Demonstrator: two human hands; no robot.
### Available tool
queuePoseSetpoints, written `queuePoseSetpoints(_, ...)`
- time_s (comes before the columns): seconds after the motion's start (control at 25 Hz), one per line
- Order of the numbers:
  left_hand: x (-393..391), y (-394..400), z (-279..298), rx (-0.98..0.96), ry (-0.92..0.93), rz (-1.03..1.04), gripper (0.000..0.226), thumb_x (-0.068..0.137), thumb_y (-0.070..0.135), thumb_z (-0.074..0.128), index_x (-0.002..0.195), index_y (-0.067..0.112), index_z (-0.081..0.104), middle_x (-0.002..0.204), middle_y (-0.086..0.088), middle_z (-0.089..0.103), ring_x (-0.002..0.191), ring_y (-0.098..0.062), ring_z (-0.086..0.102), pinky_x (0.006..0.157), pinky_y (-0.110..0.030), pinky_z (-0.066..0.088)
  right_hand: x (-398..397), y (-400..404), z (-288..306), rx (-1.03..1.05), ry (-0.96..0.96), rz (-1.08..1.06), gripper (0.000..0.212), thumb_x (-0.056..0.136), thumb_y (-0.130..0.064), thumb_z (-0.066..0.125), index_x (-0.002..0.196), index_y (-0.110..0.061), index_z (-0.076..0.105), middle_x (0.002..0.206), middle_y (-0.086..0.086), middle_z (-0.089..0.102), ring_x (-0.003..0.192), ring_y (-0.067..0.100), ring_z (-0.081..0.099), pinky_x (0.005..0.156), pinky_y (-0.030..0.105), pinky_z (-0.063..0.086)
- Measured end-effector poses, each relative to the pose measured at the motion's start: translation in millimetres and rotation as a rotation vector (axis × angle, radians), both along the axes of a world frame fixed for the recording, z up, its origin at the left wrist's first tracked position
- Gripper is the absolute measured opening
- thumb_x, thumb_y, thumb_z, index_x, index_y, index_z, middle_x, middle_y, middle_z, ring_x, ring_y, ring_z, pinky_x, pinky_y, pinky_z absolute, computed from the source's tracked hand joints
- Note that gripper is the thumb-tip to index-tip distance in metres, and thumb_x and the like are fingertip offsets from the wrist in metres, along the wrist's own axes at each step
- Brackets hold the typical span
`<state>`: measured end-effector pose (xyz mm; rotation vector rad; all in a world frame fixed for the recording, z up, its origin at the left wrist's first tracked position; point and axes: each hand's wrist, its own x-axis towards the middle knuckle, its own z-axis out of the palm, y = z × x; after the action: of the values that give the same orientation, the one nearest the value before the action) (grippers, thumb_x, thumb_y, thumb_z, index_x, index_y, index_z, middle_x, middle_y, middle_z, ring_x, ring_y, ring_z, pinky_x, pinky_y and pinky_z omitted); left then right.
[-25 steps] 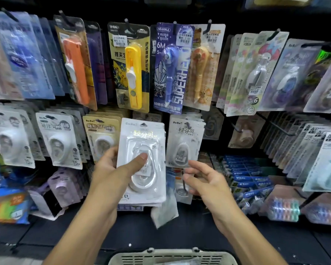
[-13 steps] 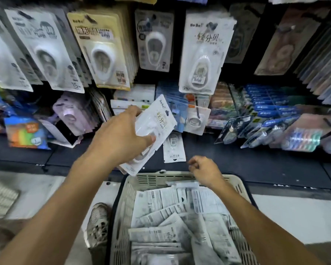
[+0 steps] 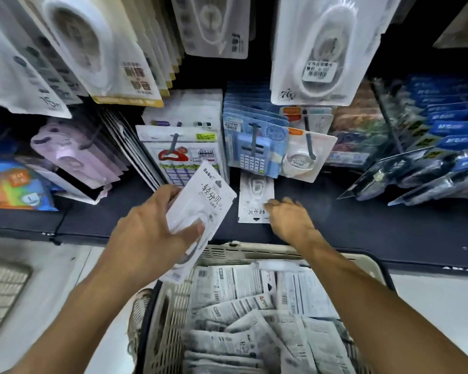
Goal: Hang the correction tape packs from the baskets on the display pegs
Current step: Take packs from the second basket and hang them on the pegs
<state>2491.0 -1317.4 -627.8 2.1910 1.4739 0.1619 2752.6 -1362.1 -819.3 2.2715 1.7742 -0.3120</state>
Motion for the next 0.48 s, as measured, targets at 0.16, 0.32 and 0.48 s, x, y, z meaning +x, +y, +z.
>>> queuePoseSetpoints(0.16,1,1,0,-0.024,-0.042,0.014,0.035,0.082,0.050,0.074,0.104,0.045,0.048,0.083,0.028,0.058,0.065,0.027,0.056,0.056,-0.016,0.035,-6,5,-2,0.054,0.099,0.001,0.046,0.095,-0.027,0.058,0.139,-0.017,0.050,0.150,0.003,0.045,0.130,0.030,0.044,0.105,0.044,0.035)
queuePoseSetpoints(0.32,-3,-1,0,-0.012,-0.060,0.000,0.038,0.081,0.053,0.074,0.107,0.044,0.048,0.087,0.031,0.059,0.071,0.012,0.058,0.061,-0.016,0.039,-6,0,8,-0.041,0.288,-0.021,0.076,0.085,-0.032,0.066,0.152,-0.021,0.033,0.157,0.004,0.041,0.135,0.029,0.041,0.108,0.043,0.032)
queuePoseSetpoints(0.48,-9,0,-7,-0.020,-0.030,0.012,0.038,0.081,0.053,0.073,0.109,0.044,0.050,0.084,0.031,0.057,0.076,0.011,0.055,0.061,-0.016,0.038,-17,12,13,0.194,0.070,0.044,0.044,0.092,-0.021,0.052,0.136,-0.019,0.049,0.133,0.006,0.060,0.123,0.027,0.049,0.102,0.039,0.034)
